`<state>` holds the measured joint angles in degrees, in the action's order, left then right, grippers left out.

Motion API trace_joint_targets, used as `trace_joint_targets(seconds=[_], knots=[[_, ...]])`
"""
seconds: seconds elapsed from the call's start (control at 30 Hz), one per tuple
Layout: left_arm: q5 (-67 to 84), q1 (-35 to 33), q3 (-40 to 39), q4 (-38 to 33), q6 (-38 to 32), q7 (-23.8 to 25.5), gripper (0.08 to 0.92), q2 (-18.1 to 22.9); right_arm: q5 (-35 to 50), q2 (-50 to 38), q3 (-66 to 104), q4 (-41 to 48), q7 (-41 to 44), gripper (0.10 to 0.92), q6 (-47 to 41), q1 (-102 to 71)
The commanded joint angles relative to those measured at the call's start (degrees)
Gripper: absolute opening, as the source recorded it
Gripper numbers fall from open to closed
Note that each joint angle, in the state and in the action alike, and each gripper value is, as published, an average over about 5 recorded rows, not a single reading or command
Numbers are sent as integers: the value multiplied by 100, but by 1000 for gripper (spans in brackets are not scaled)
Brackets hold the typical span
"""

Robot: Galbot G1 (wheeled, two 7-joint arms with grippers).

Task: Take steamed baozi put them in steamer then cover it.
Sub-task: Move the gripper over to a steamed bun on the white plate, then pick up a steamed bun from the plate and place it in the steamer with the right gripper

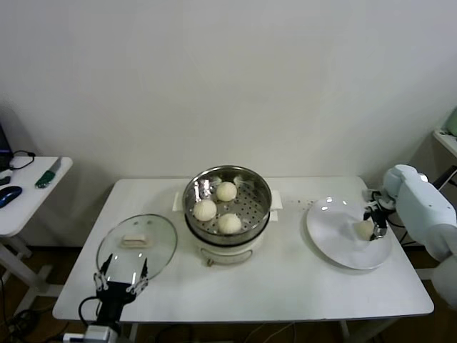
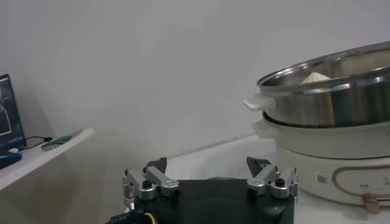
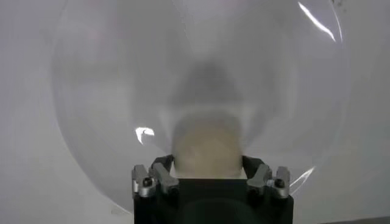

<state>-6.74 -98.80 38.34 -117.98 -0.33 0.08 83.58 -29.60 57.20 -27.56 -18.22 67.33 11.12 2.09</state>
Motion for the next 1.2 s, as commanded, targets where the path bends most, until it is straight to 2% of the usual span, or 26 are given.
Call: trace_joint_targets(seconds=[0.03,0.2,0.33,0.6,0.83,1.2], knots=[[-38,-13,-11,-18,-4,-1,823,14,-26,37,28,78,28,729,29,86],[-37,-27,-20,-30,-12,6,823,49,390,-20,-289,-23,129,711,-34,302],[-24,-42,-17,-33,-29,8,823,71,1142,-150,-1031,-367,242,705,-222,663],[61,-65,-65,-118,5,29,823,94,3562,-115,-3440,-1158,305,704,-866,2285],[64,-27,-199,-253,47,45,823,104,5943,532,-5461,-1803,241,704,-1704,3849],[138,-89,-448,-447,120,101,823,-55,8196,1121,-6957,-3314,-333,708,-2564,4677]])
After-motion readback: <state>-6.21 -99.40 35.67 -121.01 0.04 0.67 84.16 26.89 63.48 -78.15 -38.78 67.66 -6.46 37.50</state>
